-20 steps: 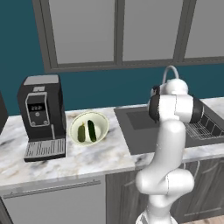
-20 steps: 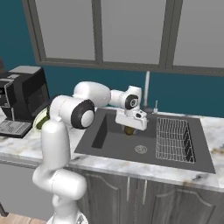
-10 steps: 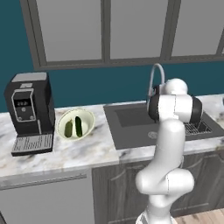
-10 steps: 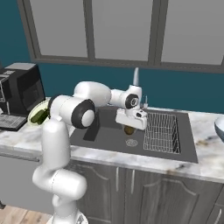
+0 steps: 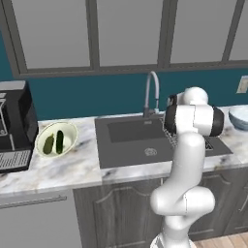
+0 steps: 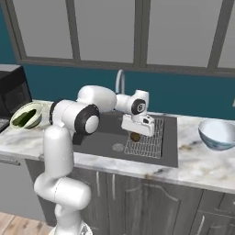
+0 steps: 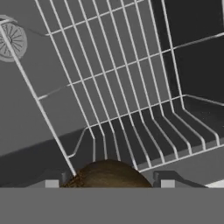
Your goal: Pick the cucumbers from the cabinet and place them in one bowl. Pick the kiwi from the sink and place it in the other bowl.
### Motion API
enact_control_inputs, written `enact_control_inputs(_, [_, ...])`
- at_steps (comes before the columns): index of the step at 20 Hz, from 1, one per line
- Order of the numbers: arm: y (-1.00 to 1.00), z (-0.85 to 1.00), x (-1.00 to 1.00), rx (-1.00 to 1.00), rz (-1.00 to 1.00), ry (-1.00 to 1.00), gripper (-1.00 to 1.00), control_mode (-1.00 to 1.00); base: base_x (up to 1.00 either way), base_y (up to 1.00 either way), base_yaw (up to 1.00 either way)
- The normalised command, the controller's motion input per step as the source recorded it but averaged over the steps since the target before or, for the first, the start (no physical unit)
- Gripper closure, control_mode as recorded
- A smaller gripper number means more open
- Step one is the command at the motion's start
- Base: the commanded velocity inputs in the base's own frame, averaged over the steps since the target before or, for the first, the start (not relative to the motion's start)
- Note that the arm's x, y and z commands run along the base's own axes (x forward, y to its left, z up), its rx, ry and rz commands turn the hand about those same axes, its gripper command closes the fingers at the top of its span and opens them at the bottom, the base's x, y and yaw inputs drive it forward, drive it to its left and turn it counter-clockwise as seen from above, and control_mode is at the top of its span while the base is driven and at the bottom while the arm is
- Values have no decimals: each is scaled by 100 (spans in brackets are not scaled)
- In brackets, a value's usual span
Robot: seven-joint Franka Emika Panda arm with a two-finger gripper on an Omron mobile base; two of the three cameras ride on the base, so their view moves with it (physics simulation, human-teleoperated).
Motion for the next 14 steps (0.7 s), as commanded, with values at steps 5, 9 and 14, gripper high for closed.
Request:
enact_control_inputs(5, [0,0,0,0,0,0,100,100,34,-48,4])
enact_control_inputs(9, [0,0,0,0,0,0,100,100,35,-53,6])
enact_control_inputs(14, [0,0,0,0,0,0,100,100,36,-50,8])
